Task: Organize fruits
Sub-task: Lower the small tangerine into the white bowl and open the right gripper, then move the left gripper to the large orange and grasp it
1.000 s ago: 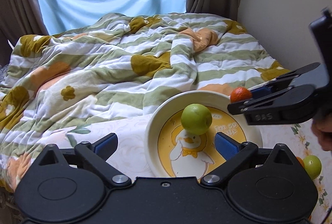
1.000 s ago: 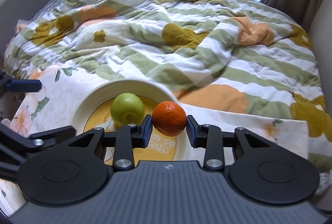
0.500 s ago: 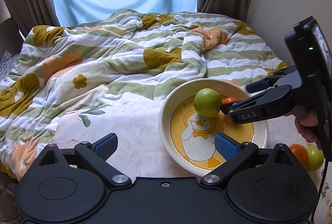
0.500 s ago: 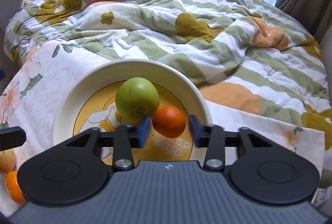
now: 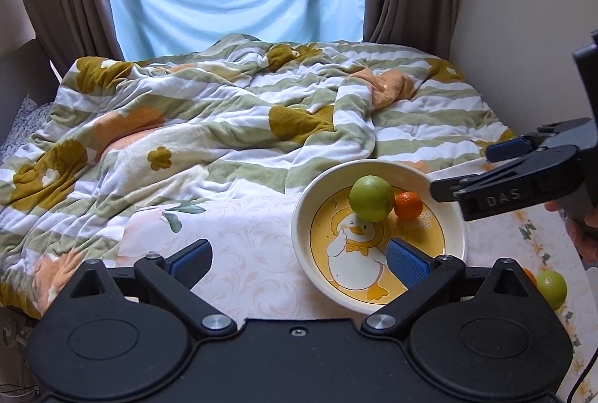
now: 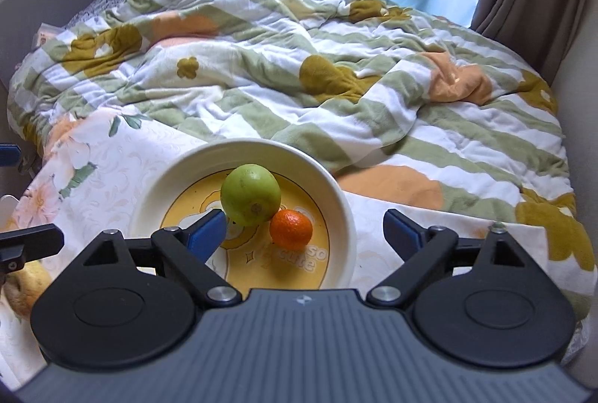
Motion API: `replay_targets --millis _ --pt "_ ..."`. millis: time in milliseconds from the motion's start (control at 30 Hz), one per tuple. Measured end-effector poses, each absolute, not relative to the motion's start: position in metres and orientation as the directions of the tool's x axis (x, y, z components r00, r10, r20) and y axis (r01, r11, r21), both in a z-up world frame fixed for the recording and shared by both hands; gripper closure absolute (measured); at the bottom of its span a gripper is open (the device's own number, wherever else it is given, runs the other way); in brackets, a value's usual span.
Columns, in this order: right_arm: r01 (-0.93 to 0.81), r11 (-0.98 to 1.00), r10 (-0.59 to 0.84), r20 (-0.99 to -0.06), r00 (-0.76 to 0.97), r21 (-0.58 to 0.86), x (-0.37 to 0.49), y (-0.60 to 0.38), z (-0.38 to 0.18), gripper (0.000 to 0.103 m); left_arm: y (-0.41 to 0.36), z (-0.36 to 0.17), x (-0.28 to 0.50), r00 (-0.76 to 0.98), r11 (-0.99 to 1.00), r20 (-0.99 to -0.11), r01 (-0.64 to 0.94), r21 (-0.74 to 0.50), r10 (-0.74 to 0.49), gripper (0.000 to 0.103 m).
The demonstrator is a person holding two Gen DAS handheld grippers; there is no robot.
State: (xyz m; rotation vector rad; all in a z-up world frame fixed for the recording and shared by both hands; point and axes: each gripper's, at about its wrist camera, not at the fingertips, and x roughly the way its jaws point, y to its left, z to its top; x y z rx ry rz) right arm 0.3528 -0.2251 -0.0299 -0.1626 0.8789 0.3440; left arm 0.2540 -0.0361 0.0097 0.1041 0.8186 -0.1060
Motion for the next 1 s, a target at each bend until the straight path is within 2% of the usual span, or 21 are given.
replay_targets --millis 600,867,1000 --pt "-0.312 0.95 0.241 -0.673 0.699 0.015 0.23 -0.275 0.047 0.0 -0.047 0.051 0.142 0.775 0.997 -0.631 0.05 0.06 -0.001 0.0" --pt "-0.293 0.956 0.235 -0.645 0.727 0.019 0.169 -0.298 0.047 0.0 -0.053 0.041 0.096 0.775 0.998 -0.631 0.013 0.069 0.034 0.0" --pt "-0.282 0.958 0.191 -0.637 0.746 -0.044 0.139 -0.305 0.037 0.0 -0.053 0.033 0.078 0.771 0.998 -0.636 0.003 0.059 0.035 0.0"
